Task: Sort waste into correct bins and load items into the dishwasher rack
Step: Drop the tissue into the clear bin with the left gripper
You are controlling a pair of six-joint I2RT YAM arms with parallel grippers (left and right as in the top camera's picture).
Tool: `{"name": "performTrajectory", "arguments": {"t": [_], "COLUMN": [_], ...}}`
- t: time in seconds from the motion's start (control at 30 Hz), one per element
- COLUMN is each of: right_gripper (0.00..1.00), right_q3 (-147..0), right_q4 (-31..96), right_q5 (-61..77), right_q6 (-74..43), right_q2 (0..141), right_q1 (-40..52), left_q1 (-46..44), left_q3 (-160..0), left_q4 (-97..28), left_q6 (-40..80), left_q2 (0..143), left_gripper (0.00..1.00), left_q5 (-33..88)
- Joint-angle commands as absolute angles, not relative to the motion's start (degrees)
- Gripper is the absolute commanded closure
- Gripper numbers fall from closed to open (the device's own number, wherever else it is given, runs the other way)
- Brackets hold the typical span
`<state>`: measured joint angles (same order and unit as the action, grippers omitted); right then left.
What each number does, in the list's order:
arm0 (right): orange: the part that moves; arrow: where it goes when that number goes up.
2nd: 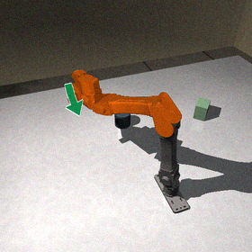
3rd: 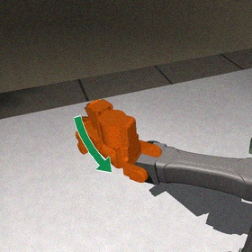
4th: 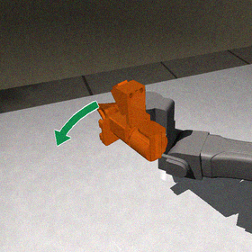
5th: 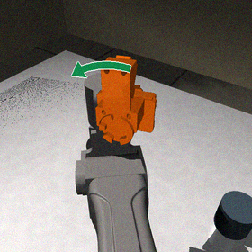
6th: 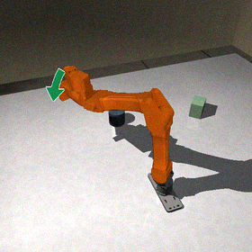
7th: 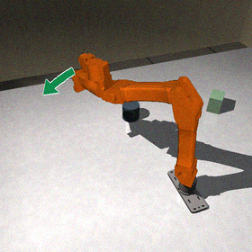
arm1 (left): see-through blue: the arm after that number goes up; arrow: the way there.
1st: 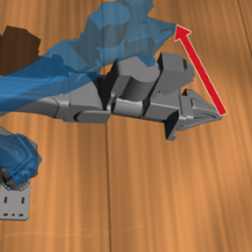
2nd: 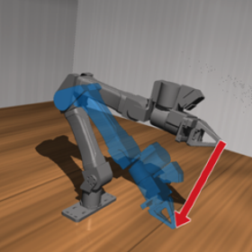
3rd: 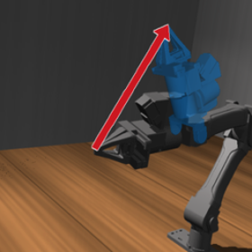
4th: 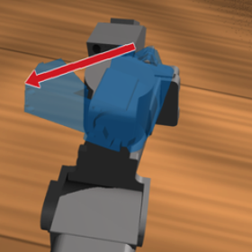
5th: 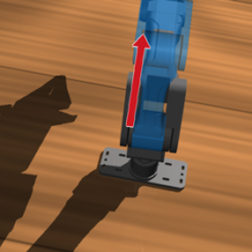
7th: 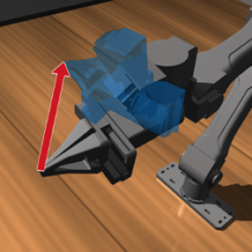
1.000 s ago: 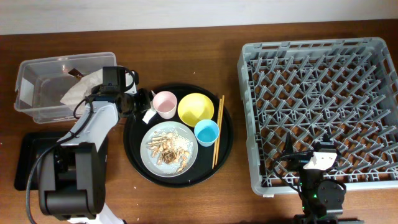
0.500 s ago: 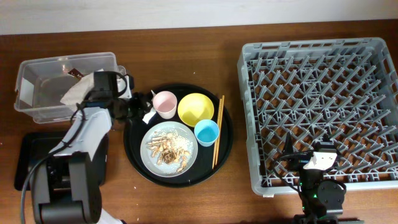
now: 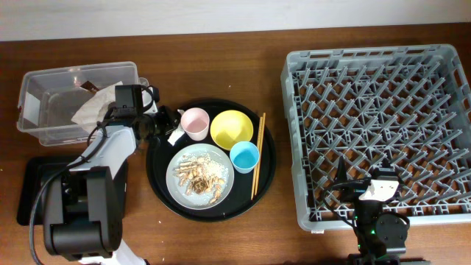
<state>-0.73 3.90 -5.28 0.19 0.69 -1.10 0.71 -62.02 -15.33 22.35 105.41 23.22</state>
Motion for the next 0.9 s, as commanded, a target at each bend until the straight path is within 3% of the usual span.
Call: {"name": "performTrajectory", "arguments": {"t": [0.0,0.1,0.13,0.27,0.37,0.5,0.6,0.63,0.67,0.77,0.87], "right_gripper": [0.01,0.01,0.01,0.01,0.01,0.02,0.01,0.01,0.01,0.01,0.01], "right_q3": [-0.3,-0.3,-0.3,-0.3,-0.3,-0.3,-0.3,-0.3,-0.3,-0.3,-0.3], "right_q4": [4.1,4.1,4.1,4.1,4.1,4.1,4.1,4.1,4.1,4.1,4.1], "right_q5": [-5.8,-5.8,-5.8,-5.8,-5.8,-5.8,-5.8,-5.8,-5.8,-5.8,-5.8], "right_q6": [0.0,0.0,0.0,0.0,0.0,0.0,0.0,0.0,0.0,0.0,0.0], "right_q2": [0.4,0.4,0.4,0.4,0.4,0.4,0.4,0.4,0.4,0.4,0.4], "right_q1": [-1.5,-1.5,-1.5,-1.5,-1.5,-1.5,-1.5,-1.5,-1.5,-1.5,-1.5], "left_q1": [0.8,0.8,0.9,1.8,7.7,18.9,21.4,21.6,21.5,21.6,24.4], "left_q3": [-61.7,-61.7,-61.8,-62.1,-62.1,-62.1,-62.1,-62.0,-62.1,-62.1,-62.1], "left_q4": [-14.5,-14.0,-13.9,-13.8,-14.6,-10.9,-12.8,-11.2,-9.3,-8.2,-10.3], "left_q6": [22.7,22.7,22.7,22.7,22.7,24.3,25.5,25.5,25.5,25.5,25.5], "left_q2": [106.5,108.4,108.3,100.0,87.9,82.0,83.4,84.9,86.1,86.8,80.9], "left_gripper": [0.76,0.78,0.99,0.99,0.99,0.99,0.99,0.79,0.52,0.32,0.28], "left_q5": [24.3,24.4,24.6,24.9,24.8,22.6,2.0,1.8,3.1,12.0,27.2]}}
